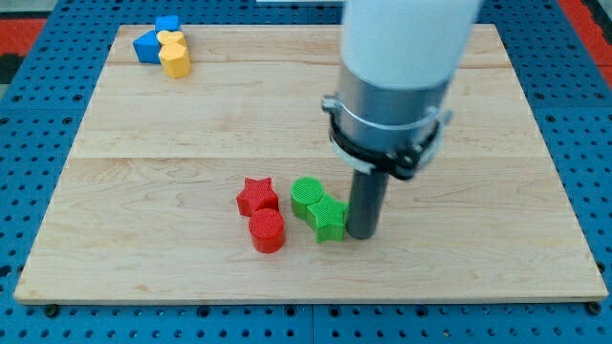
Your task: Move green blocks above the red star
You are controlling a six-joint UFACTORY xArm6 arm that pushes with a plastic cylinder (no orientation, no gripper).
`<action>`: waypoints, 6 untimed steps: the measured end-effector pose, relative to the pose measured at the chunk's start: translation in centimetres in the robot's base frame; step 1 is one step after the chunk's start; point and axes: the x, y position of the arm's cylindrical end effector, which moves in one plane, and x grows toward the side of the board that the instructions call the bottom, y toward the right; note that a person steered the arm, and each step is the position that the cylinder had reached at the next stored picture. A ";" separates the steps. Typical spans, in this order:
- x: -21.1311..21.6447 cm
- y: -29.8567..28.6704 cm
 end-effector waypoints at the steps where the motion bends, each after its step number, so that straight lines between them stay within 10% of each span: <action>1: -3.0 -4.1; 3: -0.8 -0.5; 6: -5.9 -11.2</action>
